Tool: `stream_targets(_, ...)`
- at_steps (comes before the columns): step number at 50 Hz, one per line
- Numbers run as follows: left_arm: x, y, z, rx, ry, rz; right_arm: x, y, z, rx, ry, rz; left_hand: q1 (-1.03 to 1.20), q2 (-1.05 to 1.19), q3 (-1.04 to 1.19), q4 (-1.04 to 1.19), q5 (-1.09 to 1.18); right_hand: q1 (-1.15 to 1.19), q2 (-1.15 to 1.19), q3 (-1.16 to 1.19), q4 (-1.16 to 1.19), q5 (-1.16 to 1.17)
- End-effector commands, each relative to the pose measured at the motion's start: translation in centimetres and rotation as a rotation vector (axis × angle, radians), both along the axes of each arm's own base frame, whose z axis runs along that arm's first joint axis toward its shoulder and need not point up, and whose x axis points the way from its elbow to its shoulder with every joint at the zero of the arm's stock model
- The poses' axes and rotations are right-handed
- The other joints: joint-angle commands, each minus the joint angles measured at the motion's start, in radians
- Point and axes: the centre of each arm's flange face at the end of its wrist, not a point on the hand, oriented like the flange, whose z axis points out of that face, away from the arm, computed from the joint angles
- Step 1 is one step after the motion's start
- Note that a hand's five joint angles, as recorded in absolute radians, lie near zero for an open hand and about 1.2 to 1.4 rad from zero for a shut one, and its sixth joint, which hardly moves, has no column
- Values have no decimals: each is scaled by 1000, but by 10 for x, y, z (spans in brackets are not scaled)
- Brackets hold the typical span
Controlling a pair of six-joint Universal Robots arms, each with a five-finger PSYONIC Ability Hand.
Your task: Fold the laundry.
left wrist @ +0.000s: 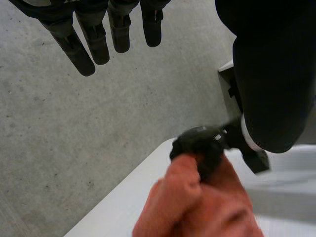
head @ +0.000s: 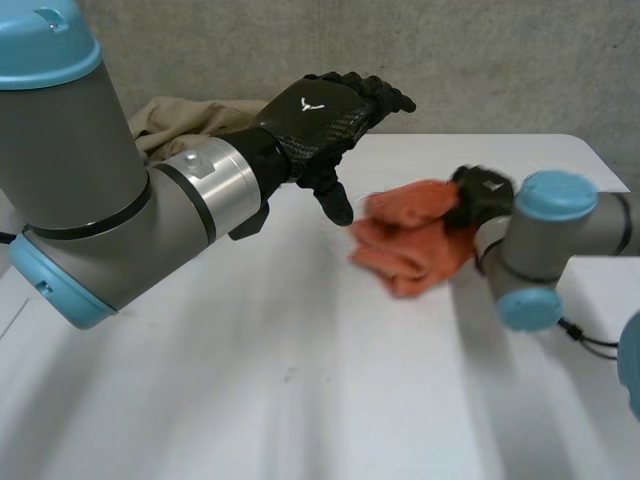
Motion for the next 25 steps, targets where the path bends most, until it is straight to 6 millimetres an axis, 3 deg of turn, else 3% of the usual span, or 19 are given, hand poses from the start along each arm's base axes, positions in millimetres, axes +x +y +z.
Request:
stream_targets(1,-1,1,0,-2,1,-4,-74,-81,-1,-41,52,-218,-17,-29,-35,-25,-48,480,307,281,203,277)
stream_targets(6,0,-1,0,-5,-3,2,-130,-122,-7,-83,92,-325,-17,-29,-35,-25,-48,480,307,281,203,277)
stream_targets(10,0,-2,3,-14,2,7,-166,-140,1,-156,96,-372,-17,-29,-35,-25,-48,480,307,281,203,277)
stream_targets(25,-1,0,5,-16,4,1,-220,-154,-24,-171,103,-330,-17,-29,-35,-25,-48,456,284,257,180,253)
